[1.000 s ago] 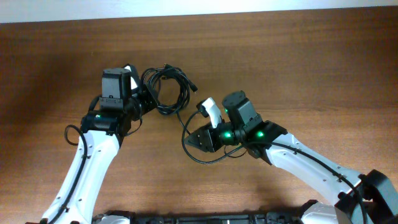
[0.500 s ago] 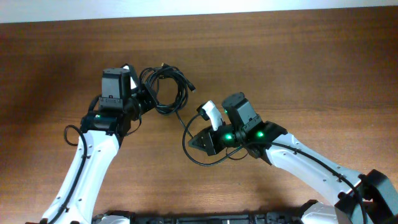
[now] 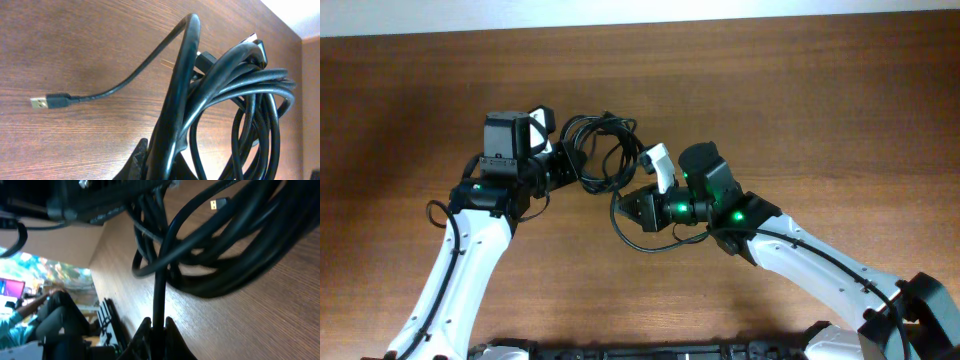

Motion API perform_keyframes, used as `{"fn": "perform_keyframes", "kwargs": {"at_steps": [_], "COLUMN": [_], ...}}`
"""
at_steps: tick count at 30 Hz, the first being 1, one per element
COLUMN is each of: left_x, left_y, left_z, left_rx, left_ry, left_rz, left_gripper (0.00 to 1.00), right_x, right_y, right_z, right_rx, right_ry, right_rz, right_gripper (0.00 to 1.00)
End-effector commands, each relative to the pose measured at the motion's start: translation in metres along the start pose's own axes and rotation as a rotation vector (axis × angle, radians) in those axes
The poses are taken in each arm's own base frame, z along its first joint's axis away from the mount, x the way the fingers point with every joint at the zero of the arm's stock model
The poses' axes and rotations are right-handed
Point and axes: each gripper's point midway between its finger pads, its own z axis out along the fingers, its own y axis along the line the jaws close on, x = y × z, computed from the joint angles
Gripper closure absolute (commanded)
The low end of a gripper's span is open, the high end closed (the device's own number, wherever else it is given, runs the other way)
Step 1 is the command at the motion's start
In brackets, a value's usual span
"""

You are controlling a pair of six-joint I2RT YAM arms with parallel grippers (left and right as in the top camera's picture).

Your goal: Untangle cables

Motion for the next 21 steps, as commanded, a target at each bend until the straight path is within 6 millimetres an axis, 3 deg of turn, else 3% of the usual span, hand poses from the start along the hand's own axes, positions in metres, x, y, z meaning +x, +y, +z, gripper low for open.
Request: {"fn": "perform_keyframes", "kwargs": {"at_steps": [1, 4, 8, 13, 17, 21], "left_x": [0.000, 0.003, 0.008, 0.028, 0.043, 0.039], "left_y": [-0.014, -0.019, -0.025, -0.049, -0.065, -0.064], "left_z": [-0.005, -0.006, -0.005, 0.001, 0.005, 0.004], "left_rx": [0.061, 0.092, 0.117, 0.160, 0.191, 0.185], "left_ry": [0.007, 0.020, 0.033, 0.078, 0.110, 0.105], "left_rz": [0.144, 0.182, 0.248, 0.318, 0.374, 0.277], "left_gripper": [1.00, 1.00, 1.00, 1.00, 1.00, 1.00], "right_x": [-0.015, -0.027, -0.035, -0.046, -0.051, -0.043], "right_y": [0.003, 0.011, 0.002, -0.008, -0.029, -0.050], "right_z": [-0.001, -0.003, -0.008, -0.016, -0.019, -0.021], "right_rx": [0.008, -0.024, -0.014, 0.005, 0.110, 0.208], "right_ry": [-0.066, -0.111, -0.134, -0.174, -0.227, -0.222], "right_rz": [0.048, 0.038, 0.112, 0.144, 0.173, 0.220], "right_gripper": [0.96, 0.96, 0.96, 0.96, 0.96, 0.95]}}
